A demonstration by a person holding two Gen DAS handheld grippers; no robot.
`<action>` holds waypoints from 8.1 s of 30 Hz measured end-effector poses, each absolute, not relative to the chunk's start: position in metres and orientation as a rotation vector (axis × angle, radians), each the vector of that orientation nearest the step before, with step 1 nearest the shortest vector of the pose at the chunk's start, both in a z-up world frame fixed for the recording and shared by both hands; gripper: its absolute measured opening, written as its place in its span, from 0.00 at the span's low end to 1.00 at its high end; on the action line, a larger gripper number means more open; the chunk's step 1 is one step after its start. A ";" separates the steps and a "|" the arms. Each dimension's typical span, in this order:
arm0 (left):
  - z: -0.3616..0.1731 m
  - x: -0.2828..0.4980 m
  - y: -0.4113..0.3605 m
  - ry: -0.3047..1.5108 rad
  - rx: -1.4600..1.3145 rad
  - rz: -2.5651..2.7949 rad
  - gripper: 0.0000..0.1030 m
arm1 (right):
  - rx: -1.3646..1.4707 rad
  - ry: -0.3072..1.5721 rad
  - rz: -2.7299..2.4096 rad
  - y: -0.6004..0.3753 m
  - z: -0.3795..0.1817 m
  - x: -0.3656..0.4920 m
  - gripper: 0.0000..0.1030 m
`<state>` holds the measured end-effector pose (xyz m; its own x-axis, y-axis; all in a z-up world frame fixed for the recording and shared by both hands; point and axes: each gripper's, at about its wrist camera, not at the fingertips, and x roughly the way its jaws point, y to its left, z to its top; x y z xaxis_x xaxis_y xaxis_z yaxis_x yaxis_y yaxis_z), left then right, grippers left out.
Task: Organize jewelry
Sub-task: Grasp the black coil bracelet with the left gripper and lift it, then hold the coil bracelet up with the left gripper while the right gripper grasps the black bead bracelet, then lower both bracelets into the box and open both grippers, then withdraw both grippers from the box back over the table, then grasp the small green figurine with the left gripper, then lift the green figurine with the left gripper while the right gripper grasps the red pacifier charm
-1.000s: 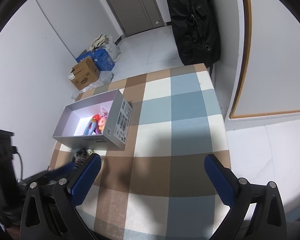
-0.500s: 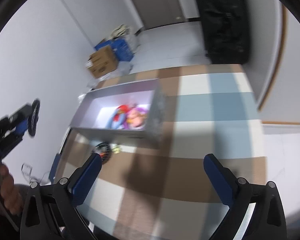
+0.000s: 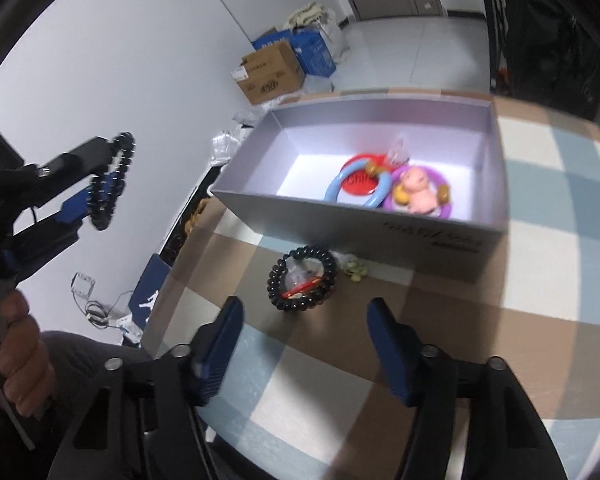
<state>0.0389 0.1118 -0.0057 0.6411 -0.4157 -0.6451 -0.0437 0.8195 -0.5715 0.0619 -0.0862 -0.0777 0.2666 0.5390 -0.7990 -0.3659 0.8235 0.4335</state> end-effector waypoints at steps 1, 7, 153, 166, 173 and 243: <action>-0.006 0.039 0.113 0.860 -0.592 -0.228 0.36 | 0.187 1.157 0.614 -0.085 -0.080 0.064 0.58; -0.012 0.042 0.121 0.882 -0.640 -0.243 0.36 | 0.242 1.203 0.585 -0.085 -0.095 0.071 0.43; -0.029 0.069 0.033 0.922 -0.353 -0.128 0.69 | 0.181 0.833 0.414 -0.179 -0.011 0.069 0.95; -0.056 0.051 0.022 1.004 -0.272 -0.158 0.79 | 0.144 0.869 0.363 -0.188 -0.024 0.053 1.00; -0.075 0.056 0.006 1.057 -0.201 -0.180 0.79 | 0.077 0.889 0.344 -0.185 -0.031 0.049 1.00; -0.023 0.050 0.028 0.965 -0.413 -0.261 0.07 | 0.051 1.088 0.338 -0.159 -0.082 0.058 0.99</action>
<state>0.0503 0.0275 -0.0228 0.5473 -0.3935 -0.7387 0.0328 0.8920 -0.4509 0.0579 -0.1587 -0.0822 0.4186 0.2948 -0.8590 -0.2446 0.9475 0.2059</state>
